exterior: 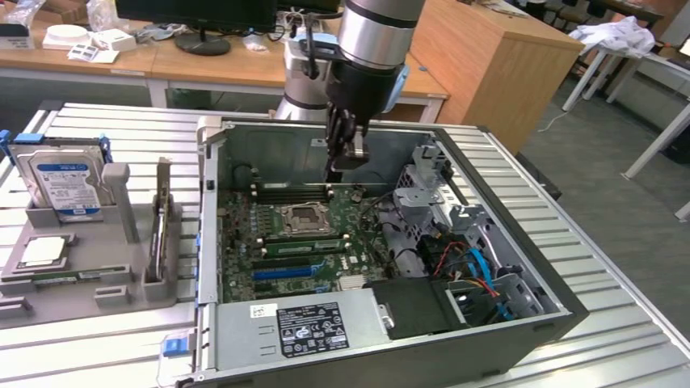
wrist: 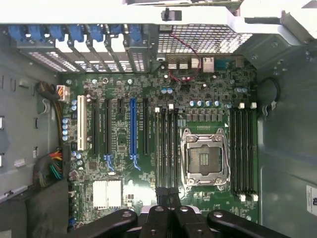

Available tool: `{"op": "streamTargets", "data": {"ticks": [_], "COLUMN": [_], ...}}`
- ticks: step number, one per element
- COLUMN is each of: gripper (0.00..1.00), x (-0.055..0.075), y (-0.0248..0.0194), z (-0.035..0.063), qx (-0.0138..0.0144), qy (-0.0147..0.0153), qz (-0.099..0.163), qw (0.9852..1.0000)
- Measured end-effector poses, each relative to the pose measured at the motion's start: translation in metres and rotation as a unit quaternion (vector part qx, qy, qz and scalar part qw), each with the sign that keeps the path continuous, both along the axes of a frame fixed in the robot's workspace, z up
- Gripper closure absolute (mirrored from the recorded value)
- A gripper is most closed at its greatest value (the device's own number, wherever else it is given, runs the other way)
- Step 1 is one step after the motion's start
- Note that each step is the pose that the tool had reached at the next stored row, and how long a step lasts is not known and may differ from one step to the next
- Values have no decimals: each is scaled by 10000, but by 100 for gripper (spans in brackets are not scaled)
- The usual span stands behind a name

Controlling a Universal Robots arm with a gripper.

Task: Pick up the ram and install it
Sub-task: 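Press down the ram until it locks into place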

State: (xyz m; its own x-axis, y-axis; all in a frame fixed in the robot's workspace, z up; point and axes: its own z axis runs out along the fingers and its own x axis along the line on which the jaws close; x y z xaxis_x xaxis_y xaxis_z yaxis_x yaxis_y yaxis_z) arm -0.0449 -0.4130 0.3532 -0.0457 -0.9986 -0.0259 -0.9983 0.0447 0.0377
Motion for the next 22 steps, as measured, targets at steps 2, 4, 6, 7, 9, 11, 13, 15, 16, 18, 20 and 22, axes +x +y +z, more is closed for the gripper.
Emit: {"op": "streamTargets", "data": {"ticks": [2,4,6,7,9,11,13,15,16,18,20,22], "gripper": [89,89,89,89,89,89,89,89,89,89,89,89], "x": [-3,-6,-9,-10,-13,-16,-20,-24,-25,-26,-28,-29], "y": [0,0,0,0,0,0,0,0,0,0,0,0], "z": [-1,-3,-4,-5,-7,-9,-12,-15,-15,-18,-19,-21], "qx": [0,0,0,0,0,0,0,0,0,0,0,0], "qy": [0,0,0,0,0,0,0,0,0,0,0,0], "qz": [-139,-273,-409,-476,-617,-754,-962,-1176,-1247,-1392,-1541,-1688], "qw": [9999,9996,9992,9989,9981,9972,9954,9931,9922,9903,9881,9857]}}
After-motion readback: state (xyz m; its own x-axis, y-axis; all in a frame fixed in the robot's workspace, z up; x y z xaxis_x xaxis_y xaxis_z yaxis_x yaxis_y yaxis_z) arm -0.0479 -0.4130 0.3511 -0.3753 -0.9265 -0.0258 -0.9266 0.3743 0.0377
